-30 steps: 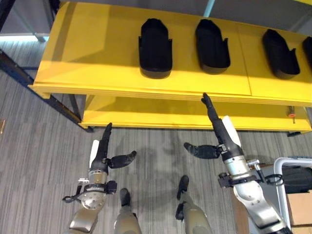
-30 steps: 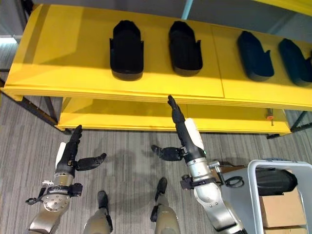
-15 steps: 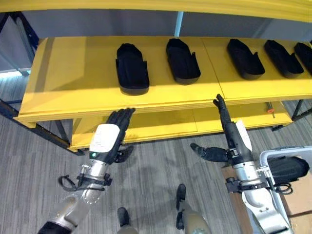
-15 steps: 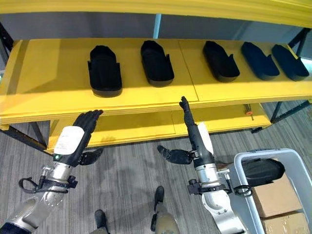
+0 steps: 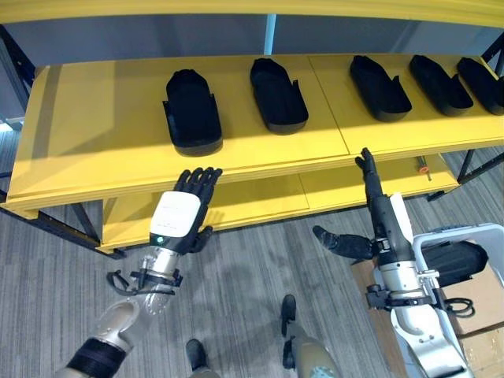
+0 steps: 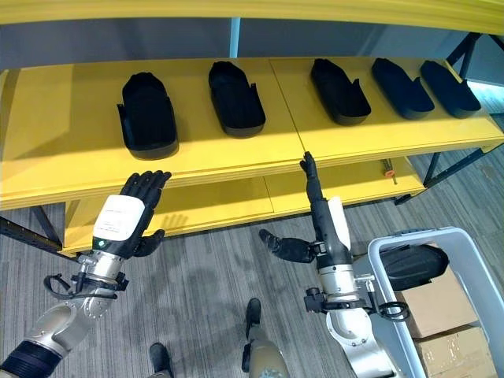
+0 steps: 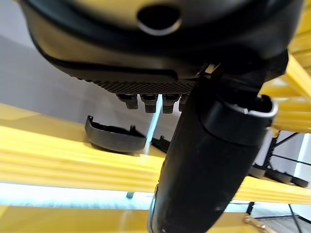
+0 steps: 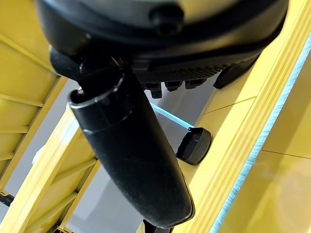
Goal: Move parts from the plastic box to the shelf.
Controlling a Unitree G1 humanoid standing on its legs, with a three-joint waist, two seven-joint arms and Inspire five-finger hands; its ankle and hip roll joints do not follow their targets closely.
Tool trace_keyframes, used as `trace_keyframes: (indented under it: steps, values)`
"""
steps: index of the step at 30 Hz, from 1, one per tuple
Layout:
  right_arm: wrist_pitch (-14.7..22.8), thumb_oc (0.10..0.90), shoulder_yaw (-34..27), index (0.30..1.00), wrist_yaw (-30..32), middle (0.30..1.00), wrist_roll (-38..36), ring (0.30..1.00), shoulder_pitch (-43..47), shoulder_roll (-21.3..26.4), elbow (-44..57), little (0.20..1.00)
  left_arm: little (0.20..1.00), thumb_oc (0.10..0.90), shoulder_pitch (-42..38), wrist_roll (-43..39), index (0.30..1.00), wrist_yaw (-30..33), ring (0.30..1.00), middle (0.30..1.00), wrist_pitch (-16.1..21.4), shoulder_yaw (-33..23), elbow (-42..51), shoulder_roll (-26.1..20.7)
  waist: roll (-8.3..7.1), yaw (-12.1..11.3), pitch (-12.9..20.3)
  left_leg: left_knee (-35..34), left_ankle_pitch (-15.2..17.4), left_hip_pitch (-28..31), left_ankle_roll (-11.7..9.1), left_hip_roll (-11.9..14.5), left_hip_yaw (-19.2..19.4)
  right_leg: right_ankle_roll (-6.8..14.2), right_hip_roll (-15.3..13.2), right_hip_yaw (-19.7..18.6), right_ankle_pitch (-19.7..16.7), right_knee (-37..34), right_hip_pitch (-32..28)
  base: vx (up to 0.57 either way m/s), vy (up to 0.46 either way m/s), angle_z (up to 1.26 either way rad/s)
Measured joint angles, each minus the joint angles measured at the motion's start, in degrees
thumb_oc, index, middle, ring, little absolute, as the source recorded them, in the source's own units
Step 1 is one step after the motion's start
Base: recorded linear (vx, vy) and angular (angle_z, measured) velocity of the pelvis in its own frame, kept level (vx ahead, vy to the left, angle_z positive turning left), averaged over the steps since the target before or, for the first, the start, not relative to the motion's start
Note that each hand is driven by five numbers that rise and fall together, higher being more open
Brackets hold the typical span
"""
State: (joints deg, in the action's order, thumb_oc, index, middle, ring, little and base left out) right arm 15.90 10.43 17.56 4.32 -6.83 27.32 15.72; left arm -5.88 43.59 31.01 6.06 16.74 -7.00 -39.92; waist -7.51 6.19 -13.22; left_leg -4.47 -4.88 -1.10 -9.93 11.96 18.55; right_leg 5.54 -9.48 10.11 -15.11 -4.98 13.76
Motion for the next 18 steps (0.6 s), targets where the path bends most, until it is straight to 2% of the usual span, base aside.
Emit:
trace_keyframes:
  steps: [10, 18]
  values:
    - [-0.01, 0.9, 0.02, 1.0, 0.41, 1.0, 0.04, 1.0, 0.03, -0.01, -0.22, 1.0, 1.0, 0.9, -1.55, -0.19, 1.0, 1.27, 1.0, 1.0, -2.51, 0.01, -3.83, 3.02, -0.03, 0.01, -0.02, -0.01, 0.0, -0.9, -0.06, 0.06, 0.1, -0.18, 0.12, -0.13, -0.03, 0.01, 1.04, 0.0, 0.0, 0.0]
    - [0.0, 0.9, 0.09, 1.0, 1.48, 1.0, 0.15, 1.0, 0.0, -0.02, -0.22, 1.0, 1.0, 0.9, -5.47, -0.58, 1.0, 2.51, 1.0, 1.0, -3.63, 0.15, -4.82, 3.14, -0.16, 0.32, -0.2, -0.05, 0.23, -1.03, -0.17, 0.19, 0.27, -0.4, 0.29, -0.2, -0.39, 0.0, 1.25, 0.0, 0.0, 0.0]
